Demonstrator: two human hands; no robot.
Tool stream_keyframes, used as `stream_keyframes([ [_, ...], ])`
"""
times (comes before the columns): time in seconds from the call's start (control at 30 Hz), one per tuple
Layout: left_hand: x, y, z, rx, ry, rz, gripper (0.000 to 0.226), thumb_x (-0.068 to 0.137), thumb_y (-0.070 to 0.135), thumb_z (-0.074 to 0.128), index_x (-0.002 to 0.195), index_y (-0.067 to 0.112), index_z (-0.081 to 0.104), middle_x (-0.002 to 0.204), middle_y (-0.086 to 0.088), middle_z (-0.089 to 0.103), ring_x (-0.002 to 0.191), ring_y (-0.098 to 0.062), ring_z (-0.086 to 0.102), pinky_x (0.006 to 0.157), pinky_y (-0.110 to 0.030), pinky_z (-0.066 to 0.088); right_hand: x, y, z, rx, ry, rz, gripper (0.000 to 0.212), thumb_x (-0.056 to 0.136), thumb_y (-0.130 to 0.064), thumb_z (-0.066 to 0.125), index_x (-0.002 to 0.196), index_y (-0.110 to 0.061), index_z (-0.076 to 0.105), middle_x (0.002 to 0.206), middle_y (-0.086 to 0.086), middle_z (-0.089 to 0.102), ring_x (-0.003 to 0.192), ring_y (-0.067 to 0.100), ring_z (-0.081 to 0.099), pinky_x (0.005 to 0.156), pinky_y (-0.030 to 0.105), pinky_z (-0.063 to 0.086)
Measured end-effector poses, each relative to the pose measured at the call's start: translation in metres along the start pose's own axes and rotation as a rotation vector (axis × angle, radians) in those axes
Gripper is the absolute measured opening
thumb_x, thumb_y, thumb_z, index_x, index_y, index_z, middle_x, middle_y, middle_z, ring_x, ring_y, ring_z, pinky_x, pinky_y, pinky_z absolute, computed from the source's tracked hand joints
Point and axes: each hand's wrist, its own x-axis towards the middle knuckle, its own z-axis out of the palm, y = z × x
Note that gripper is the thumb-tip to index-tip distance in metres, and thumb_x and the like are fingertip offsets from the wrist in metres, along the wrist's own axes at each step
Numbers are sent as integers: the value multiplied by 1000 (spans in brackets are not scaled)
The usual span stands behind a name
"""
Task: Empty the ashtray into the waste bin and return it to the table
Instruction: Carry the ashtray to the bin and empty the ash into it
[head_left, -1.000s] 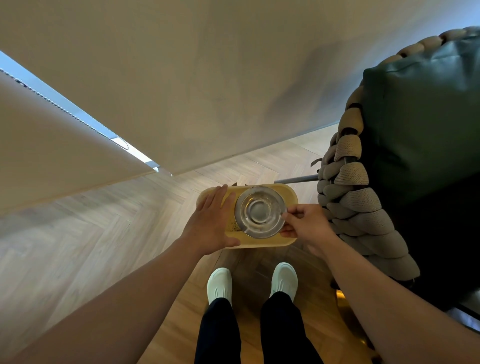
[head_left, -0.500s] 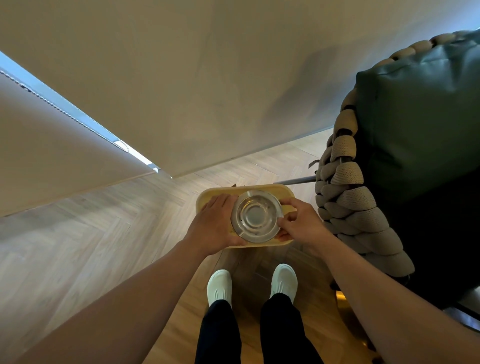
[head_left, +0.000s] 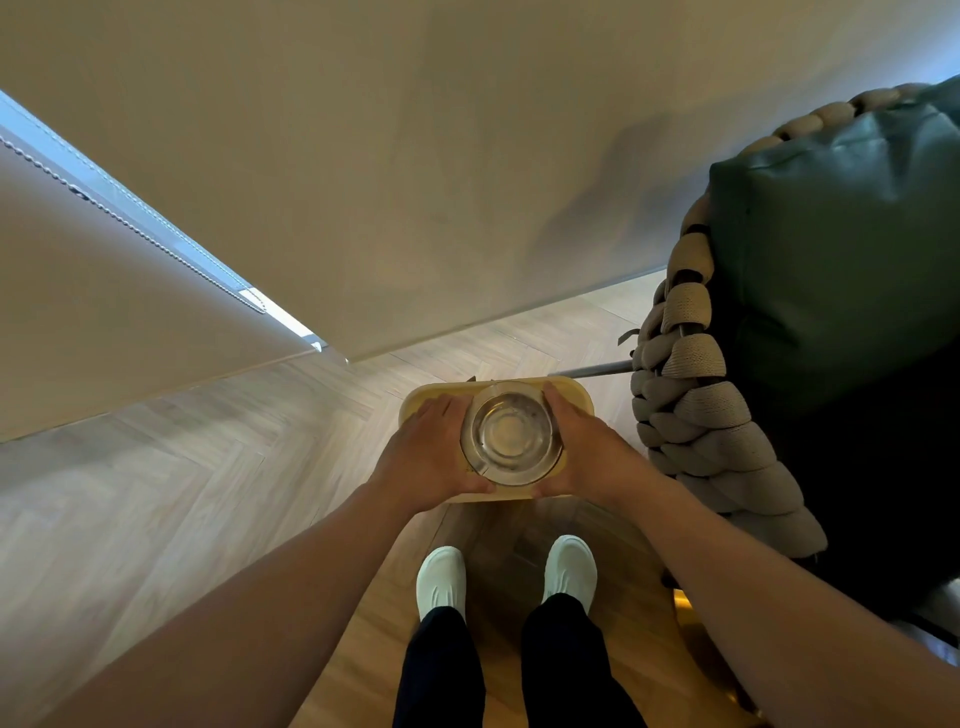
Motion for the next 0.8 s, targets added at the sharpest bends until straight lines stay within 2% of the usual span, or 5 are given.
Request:
stream_keyframes([
  [0.17, -4, 6, -7, -21, 6, 7, 103, 60, 66, 82, 146, 31, 38, 147, 12, 47, 134, -11, 45, 109, -41, 41, -4, -9, -1, -72, 28, 20, 120, 73, -46, 83, 156, -29, -3, 156, 3, 37, 132, 26, 52, 105, 46, 49],
  [0.4, -26, 20, -25, 2, 26, 8, 102, 57, 64, 84, 142, 27, 41, 143, 7, 49, 129, -15, 47, 107, -42, 44, -26, -32, -9, -57, 34, 24, 119, 75, -46, 82, 157, -26, -2, 156, 6, 36, 133, 29, 50, 108, 48, 47],
  [0.63, -62, 47, -56, 27, 41, 3, 109, 47, 83, 70, 139, 30, 41, 140, 8, 51, 124, -16, 50, 102, -38, 45, -65, -66, -20, -59, 74, 57, 123, 71, -41, 85, 157, -24, -2, 153, 8, 41, 130, 31, 53, 104, 48, 49],
  [0.8, -92, 63, -79, 88, 37, -14, 107, 50, 74, 80, 139, 28, 41, 138, 6, 52, 123, -17, 51, 101, -42, 46, -98, -97, -26, -47, 94, 70, 126, 68, -39, 88, 156, -26, -1, 151, 7, 44, 128, 30, 53, 102, 45, 49],
])
